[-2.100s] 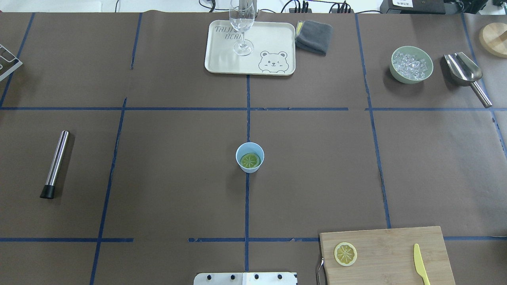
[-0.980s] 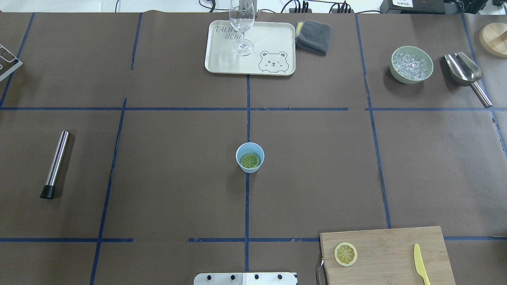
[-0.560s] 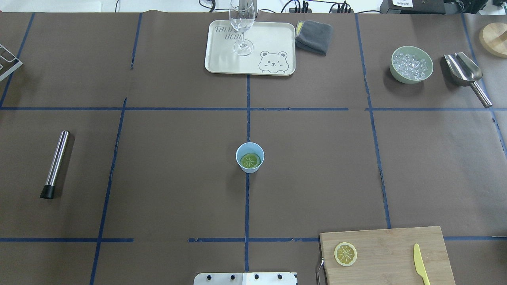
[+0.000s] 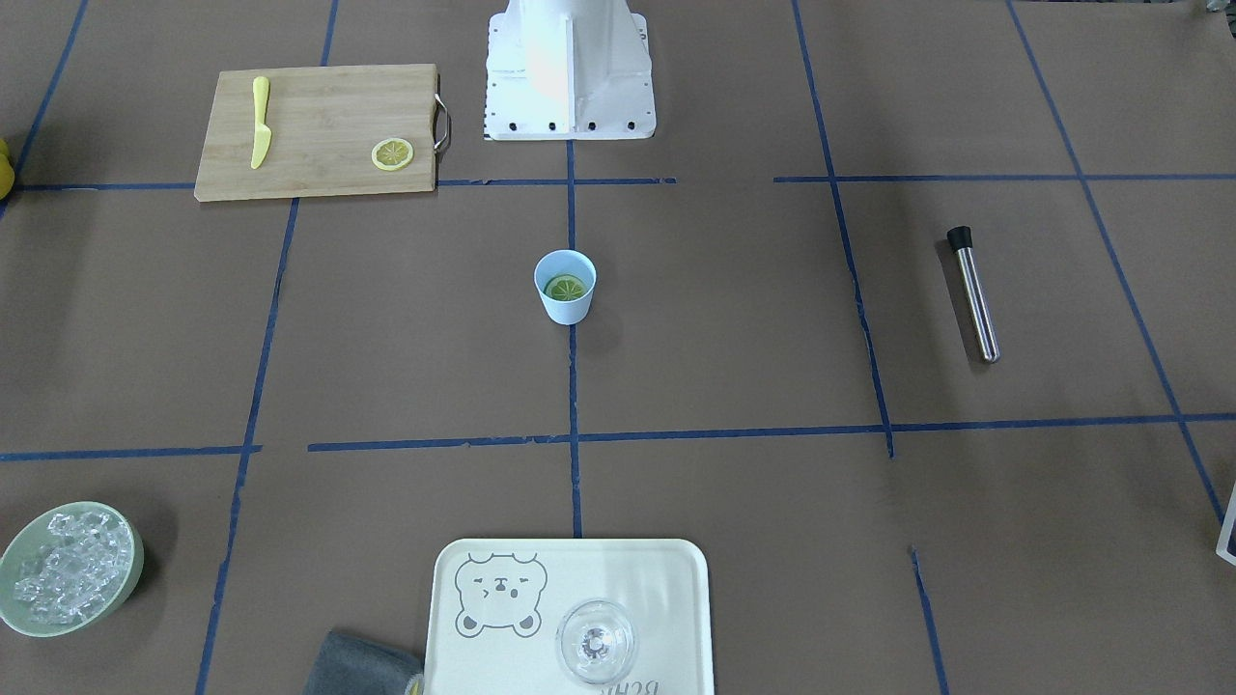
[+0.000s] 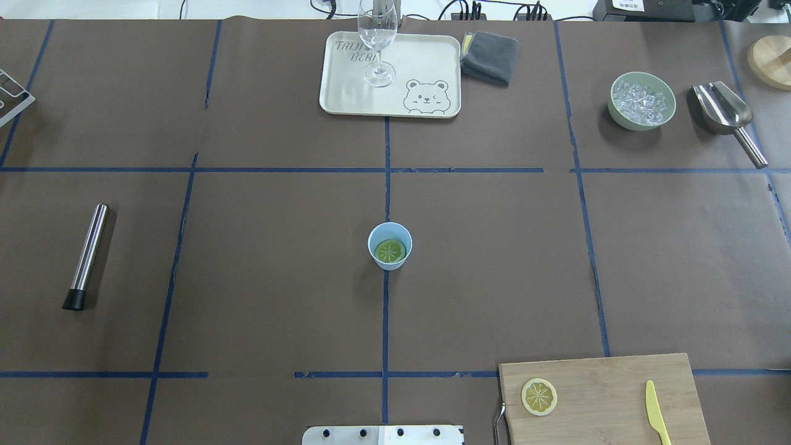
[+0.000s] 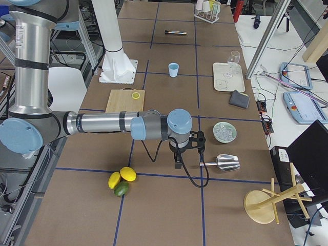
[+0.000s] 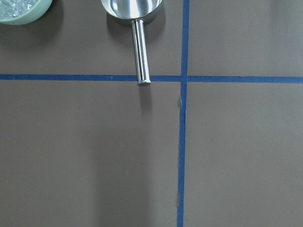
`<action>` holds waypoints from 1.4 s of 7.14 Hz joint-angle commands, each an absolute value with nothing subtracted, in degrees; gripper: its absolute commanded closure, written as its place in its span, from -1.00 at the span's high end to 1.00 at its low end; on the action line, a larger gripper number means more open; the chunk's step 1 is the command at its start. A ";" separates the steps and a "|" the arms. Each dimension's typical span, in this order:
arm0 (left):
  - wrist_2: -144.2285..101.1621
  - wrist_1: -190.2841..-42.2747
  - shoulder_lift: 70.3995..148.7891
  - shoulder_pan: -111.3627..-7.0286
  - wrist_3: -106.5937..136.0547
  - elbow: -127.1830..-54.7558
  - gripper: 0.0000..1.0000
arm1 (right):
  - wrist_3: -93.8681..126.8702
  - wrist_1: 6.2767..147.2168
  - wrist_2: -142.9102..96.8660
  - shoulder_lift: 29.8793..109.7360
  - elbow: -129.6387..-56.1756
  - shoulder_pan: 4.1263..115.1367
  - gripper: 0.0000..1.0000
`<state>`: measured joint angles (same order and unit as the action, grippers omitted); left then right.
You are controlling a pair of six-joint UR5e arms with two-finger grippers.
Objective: Squeeze lemon into cup
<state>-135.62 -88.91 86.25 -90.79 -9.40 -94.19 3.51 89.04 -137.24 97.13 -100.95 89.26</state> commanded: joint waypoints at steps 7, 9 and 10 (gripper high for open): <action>-135.44 -89.03 86.84 -90.79 -5.36 -94.57 1.00 | 3.60 89.03 -136.41 97.29 -100.46 89.56 1.00; -135.44 -89.03 86.84 -90.79 -5.36 -94.57 1.00 | 3.69 89.03 -136.41 97.29 -100.46 89.56 1.00; -135.44 -89.03 86.92 -90.79 -5.36 -94.66 1.00 | 3.69 89.03 -136.41 97.29 -100.46 89.56 1.00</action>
<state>-135.44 -89.03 86.86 -90.79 -5.38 -94.59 3.66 89.03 -136.41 97.29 -100.46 89.56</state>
